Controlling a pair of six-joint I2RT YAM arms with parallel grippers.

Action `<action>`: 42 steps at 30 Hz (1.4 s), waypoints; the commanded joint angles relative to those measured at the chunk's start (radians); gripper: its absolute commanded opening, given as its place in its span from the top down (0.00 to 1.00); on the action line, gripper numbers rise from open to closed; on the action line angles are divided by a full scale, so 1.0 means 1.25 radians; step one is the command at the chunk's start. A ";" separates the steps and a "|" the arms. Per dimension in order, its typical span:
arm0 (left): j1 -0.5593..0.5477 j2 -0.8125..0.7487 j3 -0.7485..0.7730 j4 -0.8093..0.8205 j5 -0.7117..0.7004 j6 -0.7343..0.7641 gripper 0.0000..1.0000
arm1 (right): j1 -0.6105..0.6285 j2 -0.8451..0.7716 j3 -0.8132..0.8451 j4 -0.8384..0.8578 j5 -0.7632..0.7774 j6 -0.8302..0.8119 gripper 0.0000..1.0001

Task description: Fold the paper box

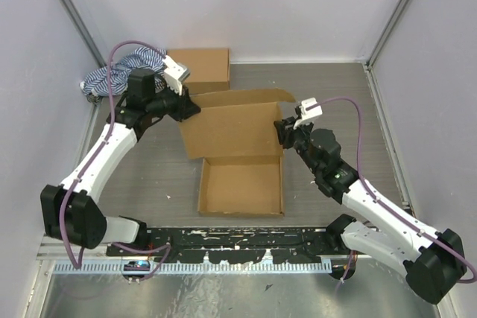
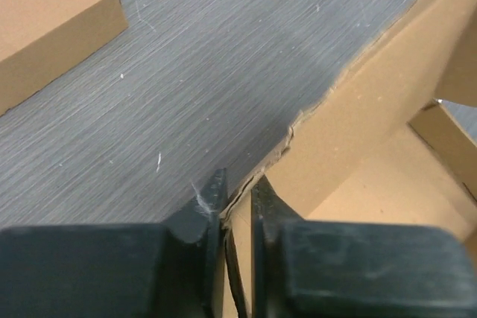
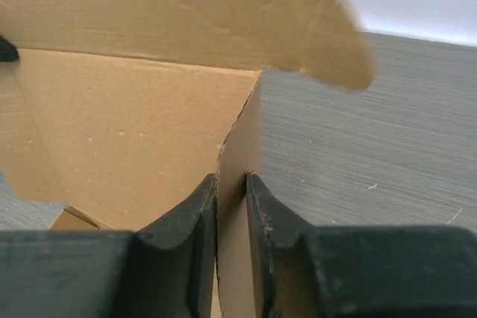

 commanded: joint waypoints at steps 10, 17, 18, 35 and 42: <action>-0.009 -0.175 -0.080 0.199 0.069 -0.026 1.00 | 0.006 0.219 0.413 -0.429 0.061 0.032 0.57; -0.020 -0.197 -0.032 0.141 0.084 0.055 1.00 | 0.005 0.215 0.448 -0.466 0.120 0.067 0.51; -0.021 -0.190 -0.005 0.108 0.095 0.074 1.00 | 0.005 0.222 0.467 -0.484 0.123 0.066 0.51; -0.027 0.089 0.406 -0.504 0.151 0.284 1.00 | -0.027 0.245 0.631 -0.650 0.089 0.042 0.42; -0.062 0.132 0.390 -0.486 0.097 0.319 1.00 | -0.033 0.247 0.644 -0.685 0.086 0.032 0.35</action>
